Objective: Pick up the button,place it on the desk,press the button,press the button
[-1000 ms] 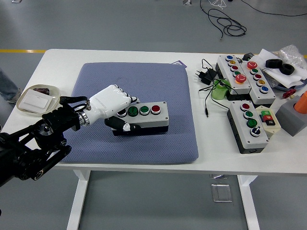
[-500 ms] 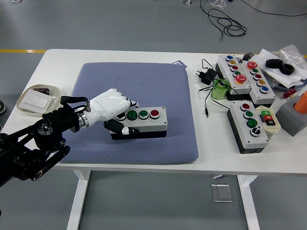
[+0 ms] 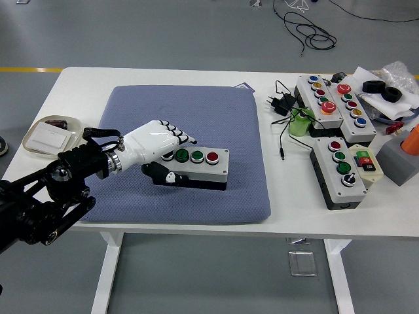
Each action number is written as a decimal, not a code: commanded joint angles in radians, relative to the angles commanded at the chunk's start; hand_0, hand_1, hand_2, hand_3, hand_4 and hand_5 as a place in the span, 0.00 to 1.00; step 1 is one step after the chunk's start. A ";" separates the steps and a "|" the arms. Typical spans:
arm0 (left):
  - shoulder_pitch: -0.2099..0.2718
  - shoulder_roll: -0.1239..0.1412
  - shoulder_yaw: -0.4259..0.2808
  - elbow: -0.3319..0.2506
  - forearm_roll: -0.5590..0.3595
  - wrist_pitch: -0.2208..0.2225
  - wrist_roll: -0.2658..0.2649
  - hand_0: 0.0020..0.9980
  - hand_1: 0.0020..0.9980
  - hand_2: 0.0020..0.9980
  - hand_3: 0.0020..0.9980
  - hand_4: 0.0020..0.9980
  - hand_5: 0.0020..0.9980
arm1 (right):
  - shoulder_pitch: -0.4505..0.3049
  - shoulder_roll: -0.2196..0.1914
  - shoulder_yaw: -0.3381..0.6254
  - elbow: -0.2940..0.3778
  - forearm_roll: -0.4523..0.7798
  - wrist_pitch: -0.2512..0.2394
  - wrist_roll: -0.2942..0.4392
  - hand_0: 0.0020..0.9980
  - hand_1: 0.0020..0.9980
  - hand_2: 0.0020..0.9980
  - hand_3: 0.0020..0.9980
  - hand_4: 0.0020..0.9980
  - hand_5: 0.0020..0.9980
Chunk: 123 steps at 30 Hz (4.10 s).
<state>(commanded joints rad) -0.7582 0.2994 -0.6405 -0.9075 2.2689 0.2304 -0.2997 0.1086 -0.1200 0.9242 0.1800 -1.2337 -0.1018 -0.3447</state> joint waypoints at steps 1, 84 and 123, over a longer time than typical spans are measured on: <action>0.001 0.002 -0.003 -0.003 0.000 -0.008 -0.001 0.81 0.83 0.94 0.96 0.87 0.22 | 0.000 0.000 0.000 0.000 0.000 0.000 0.000 0.64 0.48 0.62 0.56 0.30 0.22; 0.211 0.081 -0.226 -0.675 -0.429 -0.455 0.633 0.05 0.00 0.05 0.82 0.36 0.19 | -0.005 -0.001 0.006 0.000 0.010 -0.005 0.002 0.65 0.48 0.62 0.56 0.30 0.22; 0.151 0.054 -0.140 -0.594 -0.421 -0.513 0.644 0.05 0.00 0.04 0.80 0.33 0.15 | 0.001 -0.002 0.010 0.000 -0.001 -0.003 0.001 0.65 0.48 0.62 0.56 0.30 0.23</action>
<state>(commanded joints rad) -0.6072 0.3533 -0.7802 -1.5016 1.8482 -0.2831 0.3438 0.1101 -0.1219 0.9344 0.1800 -1.2348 -0.1053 -0.3435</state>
